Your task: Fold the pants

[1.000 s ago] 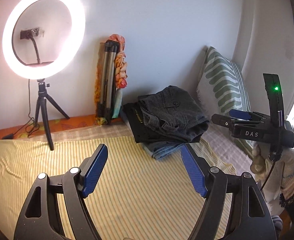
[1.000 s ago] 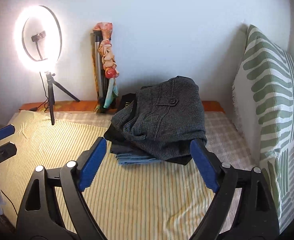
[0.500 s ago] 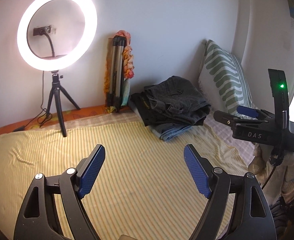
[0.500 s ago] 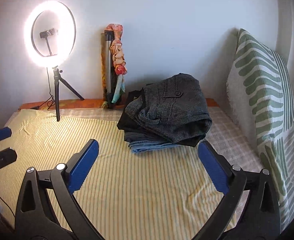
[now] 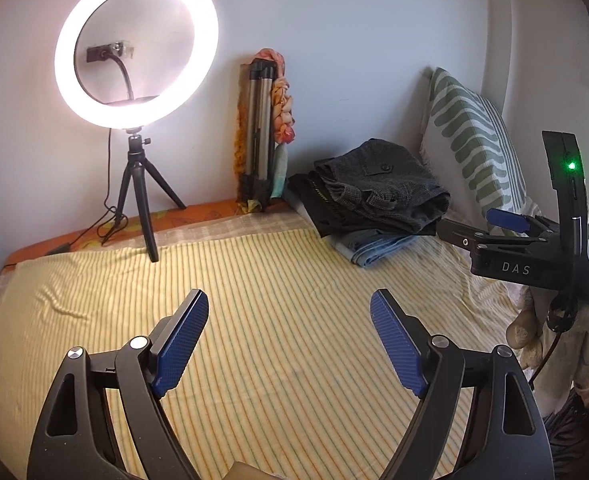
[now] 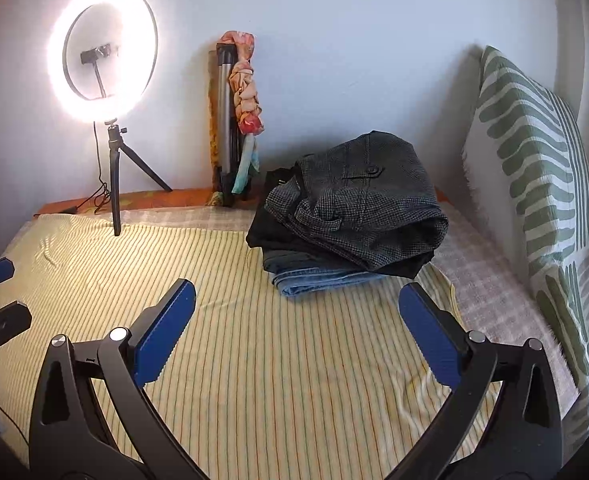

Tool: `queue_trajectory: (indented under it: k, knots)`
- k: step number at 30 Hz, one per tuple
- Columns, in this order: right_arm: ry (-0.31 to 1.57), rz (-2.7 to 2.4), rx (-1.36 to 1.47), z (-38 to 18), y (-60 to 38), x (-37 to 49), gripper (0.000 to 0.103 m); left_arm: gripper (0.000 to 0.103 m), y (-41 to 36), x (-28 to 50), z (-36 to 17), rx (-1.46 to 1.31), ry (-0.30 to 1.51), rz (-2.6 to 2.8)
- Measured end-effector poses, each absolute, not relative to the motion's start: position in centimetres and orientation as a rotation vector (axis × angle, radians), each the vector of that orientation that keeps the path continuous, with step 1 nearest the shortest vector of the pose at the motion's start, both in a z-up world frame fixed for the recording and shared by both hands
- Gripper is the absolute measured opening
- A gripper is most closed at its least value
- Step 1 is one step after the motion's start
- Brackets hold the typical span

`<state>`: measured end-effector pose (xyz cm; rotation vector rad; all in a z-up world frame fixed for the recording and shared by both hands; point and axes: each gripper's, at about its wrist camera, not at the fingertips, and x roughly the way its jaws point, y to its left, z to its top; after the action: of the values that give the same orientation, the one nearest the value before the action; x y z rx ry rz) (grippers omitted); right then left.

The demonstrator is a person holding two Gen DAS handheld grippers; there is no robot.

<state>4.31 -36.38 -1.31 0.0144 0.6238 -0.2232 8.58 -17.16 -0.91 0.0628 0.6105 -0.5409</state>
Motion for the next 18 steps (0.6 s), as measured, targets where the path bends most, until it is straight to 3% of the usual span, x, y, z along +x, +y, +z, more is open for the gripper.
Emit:
queue_trajectory:
  k: [4, 18]
  knots:
    - [0.625, -0.23, 0.014, -1.86, -36.62, 4.45, 0.103, 0.088, -16.8, 8.75, -0.94, 0.052, 0.61, -0.53]
    - [0.606, -0.229, 0.003, -1.99, -36.81, 3.99, 0.103, 0.089, -16.11, 8.71, -1.29, 0.071, 0.633, -0.454]
